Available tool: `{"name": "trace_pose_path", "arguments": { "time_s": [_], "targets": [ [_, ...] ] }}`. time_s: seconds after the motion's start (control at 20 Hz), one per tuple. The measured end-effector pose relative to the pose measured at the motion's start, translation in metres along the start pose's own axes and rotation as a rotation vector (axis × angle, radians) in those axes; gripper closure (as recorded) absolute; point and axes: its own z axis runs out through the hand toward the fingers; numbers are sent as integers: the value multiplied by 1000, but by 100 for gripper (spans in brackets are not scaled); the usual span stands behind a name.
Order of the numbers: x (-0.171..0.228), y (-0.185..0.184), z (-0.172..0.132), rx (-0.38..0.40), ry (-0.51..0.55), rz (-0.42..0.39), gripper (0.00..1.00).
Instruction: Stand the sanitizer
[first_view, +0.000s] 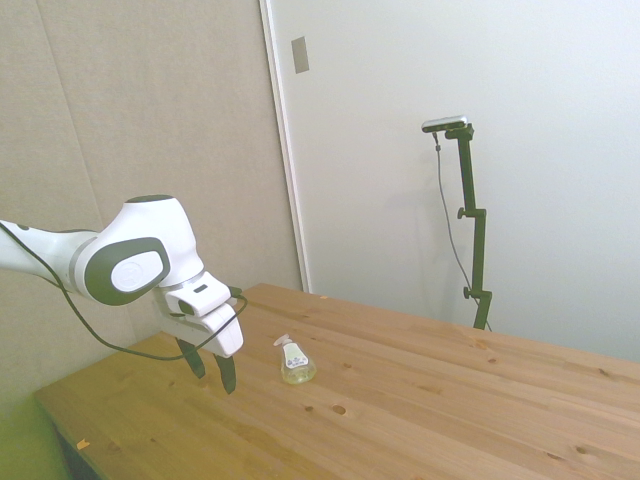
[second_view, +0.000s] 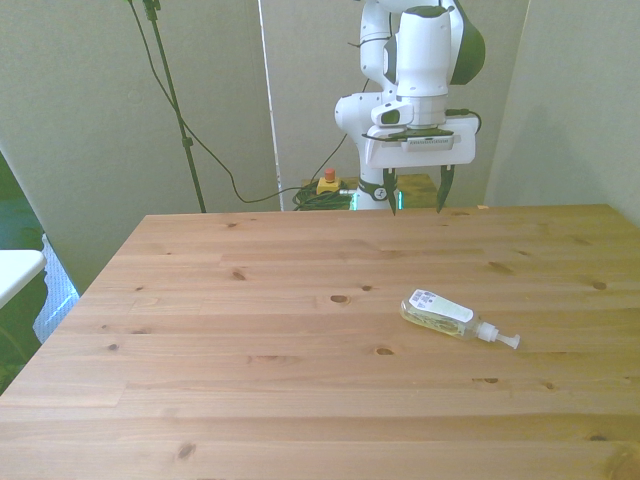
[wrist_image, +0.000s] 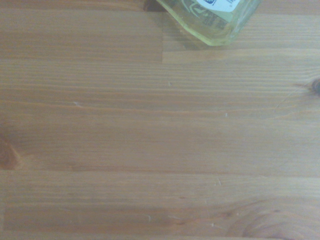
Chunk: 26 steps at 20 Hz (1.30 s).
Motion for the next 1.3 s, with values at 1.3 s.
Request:
{"name": "trace_pose_path", "arguments": {
  "time_s": [1.3],
  "targets": [
    [111, -225, 48, 7, 117, -254, 0]
  ]
}}
